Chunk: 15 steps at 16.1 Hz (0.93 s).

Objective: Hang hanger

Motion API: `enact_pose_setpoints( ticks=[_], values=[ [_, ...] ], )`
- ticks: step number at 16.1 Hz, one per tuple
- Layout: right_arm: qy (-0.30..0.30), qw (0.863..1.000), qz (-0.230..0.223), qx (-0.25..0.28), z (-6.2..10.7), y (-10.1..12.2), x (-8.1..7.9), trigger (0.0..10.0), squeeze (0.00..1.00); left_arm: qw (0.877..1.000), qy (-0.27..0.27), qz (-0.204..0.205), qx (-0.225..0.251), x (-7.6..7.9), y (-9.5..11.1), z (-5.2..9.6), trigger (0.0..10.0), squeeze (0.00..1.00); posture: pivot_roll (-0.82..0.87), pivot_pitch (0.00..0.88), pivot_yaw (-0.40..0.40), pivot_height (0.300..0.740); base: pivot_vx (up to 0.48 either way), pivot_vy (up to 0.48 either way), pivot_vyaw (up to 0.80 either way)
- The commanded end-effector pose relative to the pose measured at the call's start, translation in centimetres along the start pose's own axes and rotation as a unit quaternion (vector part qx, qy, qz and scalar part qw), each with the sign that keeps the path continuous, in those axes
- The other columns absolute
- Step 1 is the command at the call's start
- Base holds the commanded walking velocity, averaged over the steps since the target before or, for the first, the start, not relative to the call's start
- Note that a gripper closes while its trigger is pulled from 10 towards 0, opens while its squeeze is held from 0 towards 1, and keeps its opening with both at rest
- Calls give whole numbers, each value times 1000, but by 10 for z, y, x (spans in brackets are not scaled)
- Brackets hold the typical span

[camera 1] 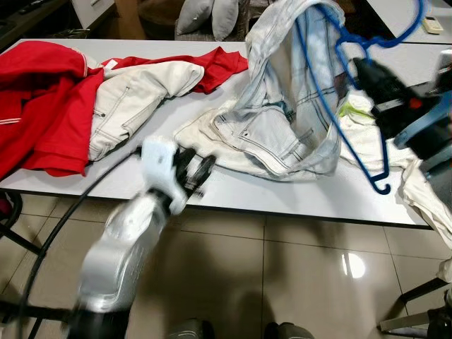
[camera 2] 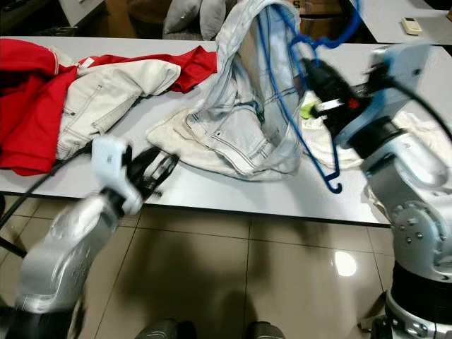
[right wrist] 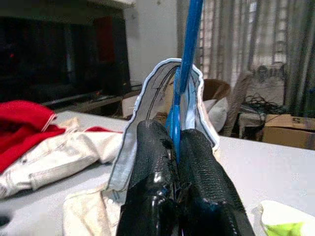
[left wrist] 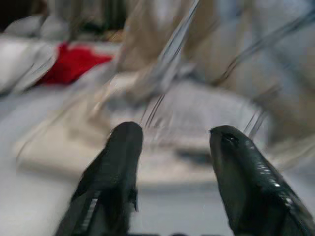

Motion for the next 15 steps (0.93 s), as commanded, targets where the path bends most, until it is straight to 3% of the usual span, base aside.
enact_pose_setpoints(
  ticks=[1, 3, 5, 6, 7, 8, 9, 10, 11, 13, 14, 15],
  values=[
    [22, 999, 21, 30, 0, 12, -10, 10000, 0, 1000, -16, -10, 18, -2, 11, -10, 10000, 1000, -180, 77, 79, 740, 0, 0, 0],
    [37, 998, 25, 33, -2, 13, -15, 10000, 0, 997, -39, -46, 53, 2, 41, -44, 10000, 1000, -185, 69, 84, 740, 0, 0, 0],
    [41, 998, 30, 37, -4, 14, -16, 10000, 0, 994, -58, -56, 77, 11, 60, -66, 10000, 1000, -194, 62, 96, 740, 0, 0, 0],
    [47, 997, 38, 42, -5, 17, -20, 10000, 0, 993, -37, -61, 96, 9, 71, -79, 10000, 1000, -194, 62, 96, 740, 0, 0, 0],
    [49, 997, 38, 44, -5, 17, -21, 10000, 0, 993, -33, -59, 100, 9, 73, -82, 10000, 1000, -194, 62, 96, 740, 0, 0, 0],
    [53, 997, 40, 47, -6, 19, -23, 10000, 0, 993, -32, -48, 107, 8, 73, -87, 10000, 867, -211, 56, 106, 740, 0, 0, 0],
    [59, 996, 41, 49, -6, 20, -25, 10000, 0, 993, -37, -35, 111, 11, 72, -93, 10000, 75, -210, 55, 103, 740, 0, 0, 0],
    [62, 996, 41, 50, -6, 20, -26, 10000, 0, 992, -40, -33, 112, 12, 71, -96, 10000, 75, -211, 54, 102, 740, 0, 0, 0],
    [67, 996, 42, 52, -7, 20, -27, 10000, 0, 992, -36, -28, 119, 12, 70, -103, 10000, 0, -213, 53, 98, 740, 0, 0, 0],
    [80, 994, 41, 57, -8, 22, -33, 10000, 0, 993, 30, -62, 98, -4, 61, -116, 10000, 0, -217, 51, 99, 740, 0, 0, 0],
    [81, 994, 41, 57, -8, 22, -33, 10000, 0, 993, 34, -61, 98, -6, 60, -116, 4392, 0, -217, 51, 99, 740, 0, 0, 0],
    [84, 994, 41, 58, -8, 22, -35, 10000, 0, 992, 36, -63, 101, -8, 61, -117, 0, 0, -222, 50, 101, 740, 0, 0, 0]
  ],
)
Point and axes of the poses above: a point about 5 cm out from each wrist's last joint towards the gripper, its own z axis pointing back from the gripper into the wrist, its own y axis along the axis of the wrist's last joint, x = y × z, the point moved 3 cm from there along -z, pointing out of the wrist towards the gripper, and after that the axes turned 6 degrees about z, right-handed, at the moved point
